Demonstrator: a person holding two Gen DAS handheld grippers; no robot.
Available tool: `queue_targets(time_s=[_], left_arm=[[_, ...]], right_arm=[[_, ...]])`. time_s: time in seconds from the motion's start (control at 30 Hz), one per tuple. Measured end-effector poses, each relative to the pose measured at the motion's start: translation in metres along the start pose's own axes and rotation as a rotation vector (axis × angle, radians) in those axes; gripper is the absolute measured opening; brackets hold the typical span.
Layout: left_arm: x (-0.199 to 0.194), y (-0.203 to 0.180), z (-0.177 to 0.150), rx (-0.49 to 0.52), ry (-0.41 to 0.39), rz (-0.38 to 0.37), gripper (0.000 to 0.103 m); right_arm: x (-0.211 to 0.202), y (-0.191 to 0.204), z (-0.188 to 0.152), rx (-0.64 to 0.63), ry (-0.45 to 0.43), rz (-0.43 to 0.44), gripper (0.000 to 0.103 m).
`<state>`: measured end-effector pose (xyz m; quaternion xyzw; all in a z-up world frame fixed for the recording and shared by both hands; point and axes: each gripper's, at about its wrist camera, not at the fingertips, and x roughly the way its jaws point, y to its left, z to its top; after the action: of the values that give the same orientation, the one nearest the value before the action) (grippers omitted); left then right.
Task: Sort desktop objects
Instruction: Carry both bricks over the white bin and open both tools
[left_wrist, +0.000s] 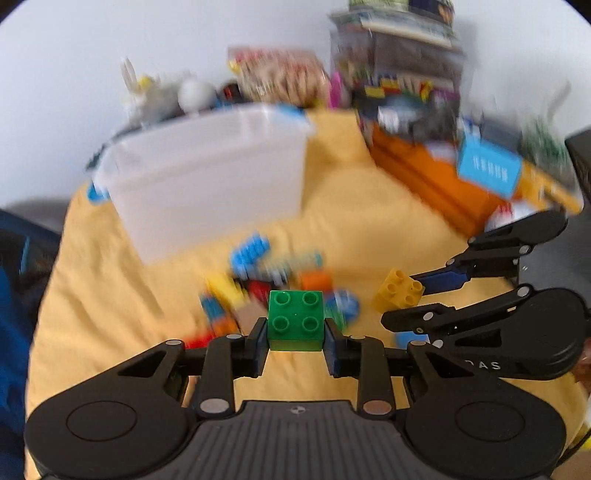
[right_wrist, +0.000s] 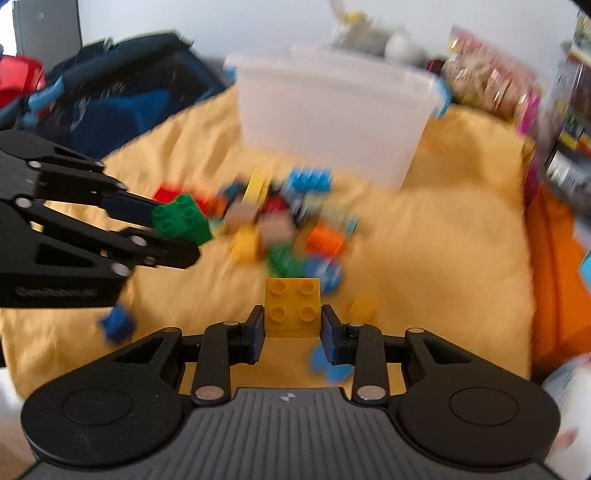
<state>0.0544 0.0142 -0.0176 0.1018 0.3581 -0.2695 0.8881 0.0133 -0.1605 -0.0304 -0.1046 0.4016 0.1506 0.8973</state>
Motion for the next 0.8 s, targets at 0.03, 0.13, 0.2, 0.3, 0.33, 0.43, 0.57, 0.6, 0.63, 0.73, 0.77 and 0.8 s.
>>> queue_targets(time_s=[0.03,0.13,0.2,0.3,0.33,0.43,0.57,0.6,0.63,0.73,0.77,0.8], left_arm=[[-0.002,0.004,0.011,0.004,-0.014,0.001,0.034],[-0.011,0.018,0.050,0.036,-0.074,0.026,0.034],[-0.016,0.026,0.075,0.046,-0.110,0.040,0.034],[-0.019,0.037,0.106,0.058,-0.154,0.065,0.034],[-0.019,0.042,0.116,0.065,-0.168,0.076,0.034],[-0.013,0.060,0.141,0.058,-0.183,0.097,0.034],[0.000,0.076,0.167,0.068,-0.190,0.140,0.034],[0.004,0.080,0.171,0.071,-0.192,0.148,0.034],[0.008,0.083,0.176,0.071,-0.190,0.153,0.034],[0.026,0.094,0.187,0.067,-0.176,0.166,0.034],[0.033,0.097,0.189,0.061,-0.169,0.167,0.034],[0.042,0.100,0.192,0.044,-0.162,0.165,0.034]], right_arm=[[-0.002,-0.003,0.009,0.001,-0.020,-0.013,0.034],[-0.008,-0.013,0.042,-0.009,-0.090,-0.052,0.034],[-0.012,-0.017,0.064,-0.028,-0.132,-0.073,0.034],[-0.016,-0.021,0.096,-0.067,-0.198,-0.099,0.034],[-0.017,-0.023,0.107,-0.076,-0.220,-0.101,0.034],[-0.014,-0.035,0.139,-0.079,-0.262,-0.117,0.034],[0.000,-0.046,0.173,-0.087,-0.284,-0.156,0.035],[0.003,-0.048,0.180,-0.084,-0.284,-0.163,0.035],[0.008,-0.051,0.186,-0.076,-0.283,-0.163,0.035],[0.027,-0.058,0.205,-0.036,-0.262,-0.156,0.035],[0.033,-0.061,0.210,-0.024,-0.250,-0.156,0.035],[0.042,-0.064,0.215,-0.007,-0.234,-0.155,0.035]])
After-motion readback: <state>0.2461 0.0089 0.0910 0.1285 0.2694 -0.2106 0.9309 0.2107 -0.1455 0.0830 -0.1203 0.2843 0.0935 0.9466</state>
